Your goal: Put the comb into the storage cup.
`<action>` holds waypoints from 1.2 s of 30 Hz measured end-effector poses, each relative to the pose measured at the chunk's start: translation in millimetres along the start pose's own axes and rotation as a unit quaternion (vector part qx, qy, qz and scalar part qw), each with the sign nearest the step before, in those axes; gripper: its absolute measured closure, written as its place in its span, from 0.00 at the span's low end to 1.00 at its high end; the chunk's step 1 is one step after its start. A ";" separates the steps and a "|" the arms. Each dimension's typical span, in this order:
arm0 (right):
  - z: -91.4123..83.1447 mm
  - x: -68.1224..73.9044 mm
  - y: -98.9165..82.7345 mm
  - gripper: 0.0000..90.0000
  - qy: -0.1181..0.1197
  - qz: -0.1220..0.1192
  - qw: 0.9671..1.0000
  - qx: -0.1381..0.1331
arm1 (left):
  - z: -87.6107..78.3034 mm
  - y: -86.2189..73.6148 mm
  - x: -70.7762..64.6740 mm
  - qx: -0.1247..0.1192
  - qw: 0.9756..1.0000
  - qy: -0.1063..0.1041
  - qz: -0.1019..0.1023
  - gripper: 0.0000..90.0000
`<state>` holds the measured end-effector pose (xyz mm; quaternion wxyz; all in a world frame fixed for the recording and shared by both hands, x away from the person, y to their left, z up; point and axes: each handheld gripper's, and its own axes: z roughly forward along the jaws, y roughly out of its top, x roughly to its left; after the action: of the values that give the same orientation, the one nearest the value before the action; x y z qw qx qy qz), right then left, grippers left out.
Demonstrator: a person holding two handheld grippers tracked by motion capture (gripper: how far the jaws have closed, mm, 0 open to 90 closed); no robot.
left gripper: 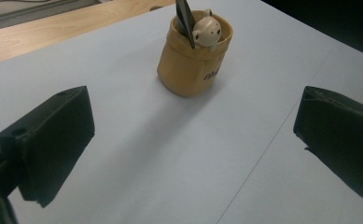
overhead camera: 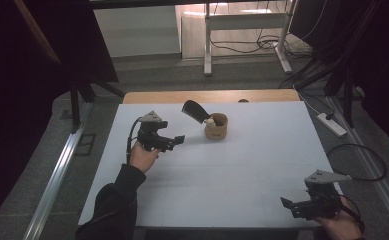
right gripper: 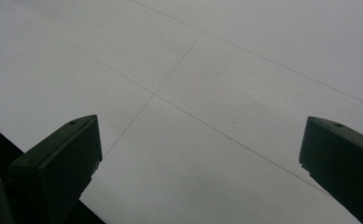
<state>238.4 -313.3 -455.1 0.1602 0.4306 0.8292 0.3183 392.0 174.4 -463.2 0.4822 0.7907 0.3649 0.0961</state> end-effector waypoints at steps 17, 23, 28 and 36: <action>0.0 0.0 0.0 0.00 0.003 -0.001 1.000 0.000 | -18.2 -11.5 -8.4 -0.003 1.000 0.017 0.007 0.00; -0.1 -0.1 -0.1 0.00 0.004 0.000 1.000 0.000 | -23.7 -16.1 -14.2 -0.001 1.000 0.021 0.012 0.00; 0.0 0.0 -0.1 0.00 0.003 -0.001 1.000 0.000 | -28.5 -20.1 -17.8 0.000 1.000 0.025 0.016 0.00; -0.2 0.1 -0.2 0.00 0.004 -0.001 1.000 0.000 | -40.9 -28.6 -23.1 -0.005 1.000 0.028 0.012 0.00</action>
<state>238.1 -313.3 -455.0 0.1577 0.4285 0.8302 0.3199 341.1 195.0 -461.3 0.4742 0.7898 0.3680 0.1261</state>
